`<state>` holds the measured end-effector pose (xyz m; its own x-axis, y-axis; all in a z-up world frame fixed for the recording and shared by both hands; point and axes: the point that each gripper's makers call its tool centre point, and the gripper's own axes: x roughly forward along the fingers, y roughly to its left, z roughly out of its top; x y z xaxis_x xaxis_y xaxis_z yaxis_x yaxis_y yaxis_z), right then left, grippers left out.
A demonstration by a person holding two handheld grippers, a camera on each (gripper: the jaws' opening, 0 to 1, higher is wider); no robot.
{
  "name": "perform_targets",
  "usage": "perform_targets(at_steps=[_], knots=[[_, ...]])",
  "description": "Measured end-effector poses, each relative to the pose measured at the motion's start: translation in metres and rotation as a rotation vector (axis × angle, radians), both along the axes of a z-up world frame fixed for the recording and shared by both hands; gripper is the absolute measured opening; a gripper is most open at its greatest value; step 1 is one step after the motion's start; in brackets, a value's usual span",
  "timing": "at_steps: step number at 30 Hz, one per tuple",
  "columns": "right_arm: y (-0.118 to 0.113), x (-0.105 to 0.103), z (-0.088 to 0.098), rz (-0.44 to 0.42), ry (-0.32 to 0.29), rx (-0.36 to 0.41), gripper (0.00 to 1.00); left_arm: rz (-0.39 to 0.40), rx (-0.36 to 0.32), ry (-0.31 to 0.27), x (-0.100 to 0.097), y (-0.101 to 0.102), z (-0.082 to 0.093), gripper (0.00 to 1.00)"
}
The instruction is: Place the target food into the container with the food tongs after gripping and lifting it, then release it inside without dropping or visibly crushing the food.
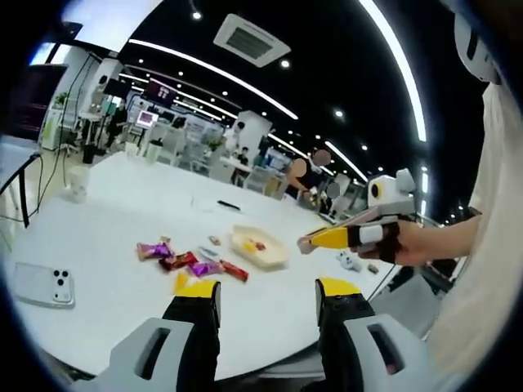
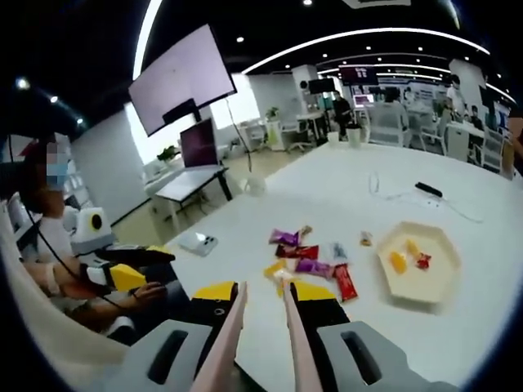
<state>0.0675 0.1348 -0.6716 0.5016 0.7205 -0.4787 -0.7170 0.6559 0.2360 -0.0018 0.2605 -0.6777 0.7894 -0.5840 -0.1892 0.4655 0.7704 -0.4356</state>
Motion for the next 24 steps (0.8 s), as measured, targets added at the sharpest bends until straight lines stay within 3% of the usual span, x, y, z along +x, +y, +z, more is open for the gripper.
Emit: perform_targets(at_steps=[11, 24], knots=[[0.008, -0.002, -0.006, 0.003, 0.008, -0.031, 0.25, 0.018, -0.026, 0.000, -0.004, 0.011, -0.006, 0.46], [0.033, 0.001, -0.008, -0.016, -0.002, -0.053, 0.25, 0.020, -0.040, -0.005, -0.006, 0.044, -0.006, 0.47]])
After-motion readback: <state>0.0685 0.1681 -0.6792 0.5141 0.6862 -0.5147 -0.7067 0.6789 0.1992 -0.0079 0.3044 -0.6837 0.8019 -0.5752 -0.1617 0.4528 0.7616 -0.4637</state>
